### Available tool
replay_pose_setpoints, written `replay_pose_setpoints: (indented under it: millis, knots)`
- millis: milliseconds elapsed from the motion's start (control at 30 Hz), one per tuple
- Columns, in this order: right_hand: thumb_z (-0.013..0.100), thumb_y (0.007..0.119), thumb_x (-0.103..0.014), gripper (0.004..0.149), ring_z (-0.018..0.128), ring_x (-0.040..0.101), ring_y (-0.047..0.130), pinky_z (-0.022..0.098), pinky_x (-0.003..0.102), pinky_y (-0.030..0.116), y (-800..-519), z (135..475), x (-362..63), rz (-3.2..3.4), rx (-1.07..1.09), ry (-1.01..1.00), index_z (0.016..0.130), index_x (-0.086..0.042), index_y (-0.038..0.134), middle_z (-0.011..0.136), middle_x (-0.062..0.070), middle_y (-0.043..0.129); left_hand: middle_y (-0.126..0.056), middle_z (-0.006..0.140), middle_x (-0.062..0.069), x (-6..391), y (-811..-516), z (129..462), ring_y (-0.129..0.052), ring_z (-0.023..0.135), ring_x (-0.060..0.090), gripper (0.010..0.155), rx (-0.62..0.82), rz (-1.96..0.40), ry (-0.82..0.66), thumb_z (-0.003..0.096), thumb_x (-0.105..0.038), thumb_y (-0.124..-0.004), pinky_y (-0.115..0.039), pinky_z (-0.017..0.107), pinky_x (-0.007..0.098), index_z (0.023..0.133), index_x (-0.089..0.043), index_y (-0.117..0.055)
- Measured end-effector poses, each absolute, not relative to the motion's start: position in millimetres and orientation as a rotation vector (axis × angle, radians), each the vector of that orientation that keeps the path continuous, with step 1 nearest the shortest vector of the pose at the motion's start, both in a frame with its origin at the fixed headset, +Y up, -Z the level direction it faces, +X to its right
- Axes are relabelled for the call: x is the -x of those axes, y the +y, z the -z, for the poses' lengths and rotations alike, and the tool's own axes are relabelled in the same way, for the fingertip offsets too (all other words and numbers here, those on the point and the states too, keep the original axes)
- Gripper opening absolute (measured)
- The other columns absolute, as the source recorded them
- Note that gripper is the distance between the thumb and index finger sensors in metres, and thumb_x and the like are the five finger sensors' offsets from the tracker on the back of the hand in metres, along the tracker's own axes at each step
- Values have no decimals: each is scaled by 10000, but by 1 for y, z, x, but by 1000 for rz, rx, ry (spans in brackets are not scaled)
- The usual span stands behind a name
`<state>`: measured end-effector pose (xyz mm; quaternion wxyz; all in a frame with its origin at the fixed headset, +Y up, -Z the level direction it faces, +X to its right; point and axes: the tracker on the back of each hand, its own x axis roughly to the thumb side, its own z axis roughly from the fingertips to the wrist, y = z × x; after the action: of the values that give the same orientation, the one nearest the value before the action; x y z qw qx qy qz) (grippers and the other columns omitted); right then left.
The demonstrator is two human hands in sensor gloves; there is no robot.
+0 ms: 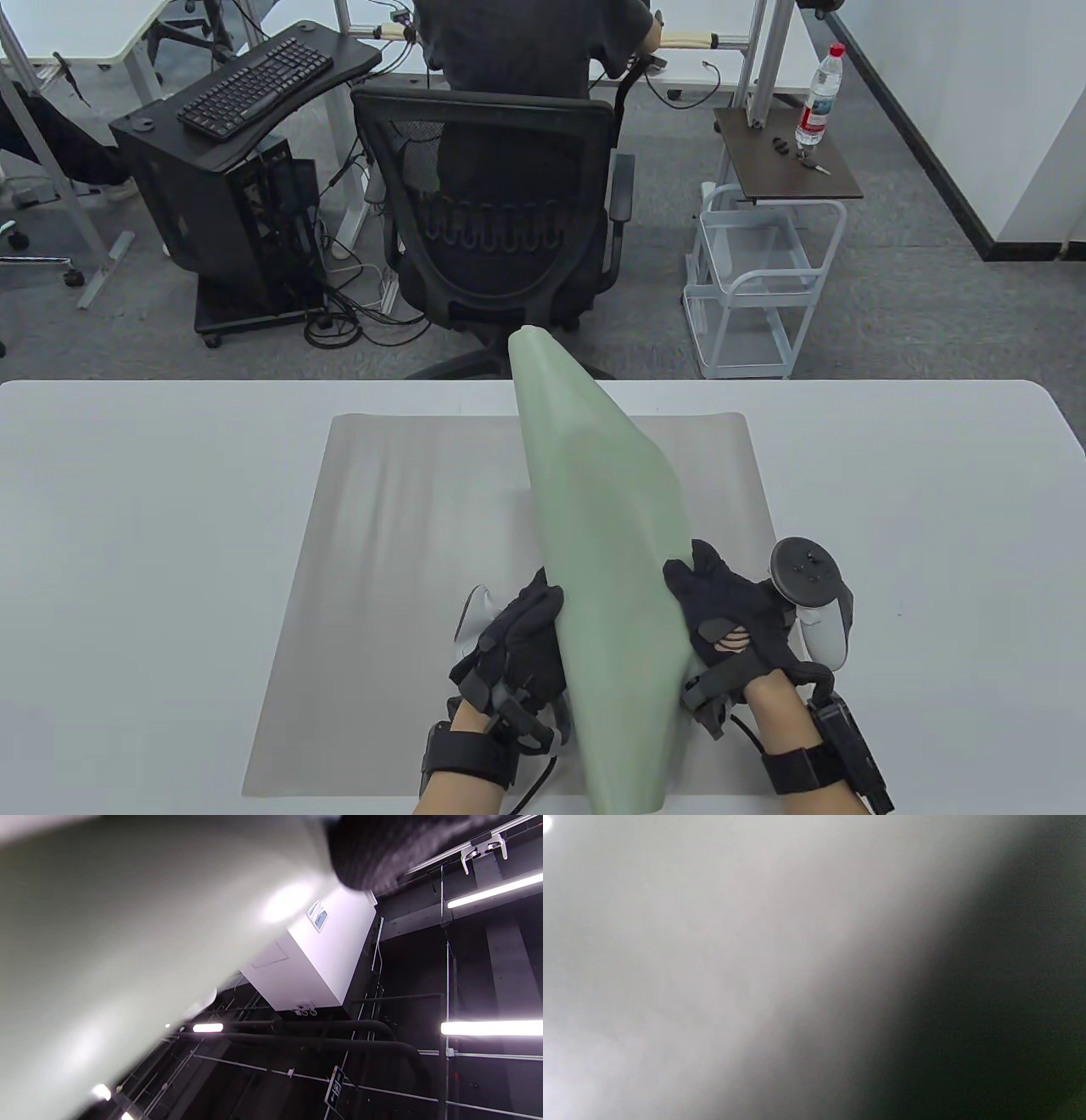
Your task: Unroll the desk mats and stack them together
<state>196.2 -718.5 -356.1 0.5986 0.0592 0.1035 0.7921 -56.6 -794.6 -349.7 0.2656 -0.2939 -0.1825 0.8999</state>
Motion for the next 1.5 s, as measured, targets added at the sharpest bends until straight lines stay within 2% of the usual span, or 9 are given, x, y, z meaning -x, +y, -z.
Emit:
replay_pose_setpoints:
  millis: [233,367,533,733,900,1067,1167,1300,1500]
  knots:
    - [573,665,-349,427,127,80,954,68,232,880,-718,355,-183,-1831,-185,283,969,-209,589,591,-43,923,-824,803,-68,57,-793,357,-980,557,163,731,793,-2445,-585,411,-464,-957,-900,490,368,977,-301,-524]
    - [563,668,-360,425,110,73,949,52,222,876,-721,358,-194,-1926,-154,227,961,-224,604,576,-57,931,-637,1065,35,62,-797,358,-866,935,382,665,799,-2466,-524,452,-344,-884,-876,630,476,992,-306,-499]
    - [561,678,-346,424,103,88,949,42,234,871,-726,362,-208,-1894,-94,221,959,-215,615,570,-36,935,-506,1108,104,69,-795,358,-851,933,357,818,744,-2426,-481,467,-259,-778,-792,665,535,1009,-243,-165]
    - [559,683,-342,422,98,90,950,37,236,870,-732,366,-222,-1883,-47,226,955,-213,622,567,-27,938,-395,1119,118,80,-800,359,-767,954,358,841,686,-2451,-383,477,-284,-717,-729,689,539,983,-217,-48]
    - [555,686,-349,420,91,86,948,31,230,869,-731,366,-227,-1884,-60,235,952,-222,632,560,-36,944,-621,1016,-7,82,-807,360,-907,810,232,781,718,-2423,-290,454,-330,-934,-858,616,419,986,-226,-372]
    - [550,691,-351,419,83,86,945,24,230,865,-731,365,-225,-1887,-72,252,948,-226,644,553,-38,949,-736,947,-32,77,-807,360,-959,730,191,609,746,-2434,-332,438,-378,-949,-885,580,385,892,-328,-546]
    - [549,693,-352,418,81,85,944,22,228,865,-731,366,-233,-1897,-51,239,946,-232,648,551,-39,950,-581,1068,89,81,-804,360,-889,912,395,645,739,-2389,-345,454,-299,-888,-873,634,484,891,-234,-417]
    - [548,696,-346,416,79,91,945,20,234,864,-731,366,-236,-1884,-40,248,944,-226,653,549,-30,951,-612,1047,24,79,-803,360,-924,897,330,834,720,-2412,-357,470,-265,-837,-872,634,463,988,-227,-185]
    - [547,699,-347,414,76,90,945,18,232,863,-730,366,-246,-1879,-19,225,942,-229,658,547,-29,954,-501,1083,104,82,-797,361,-850,897,345,843,723,-2393,-380,474,-273,-748,-774,656,532,988,-197,-85]
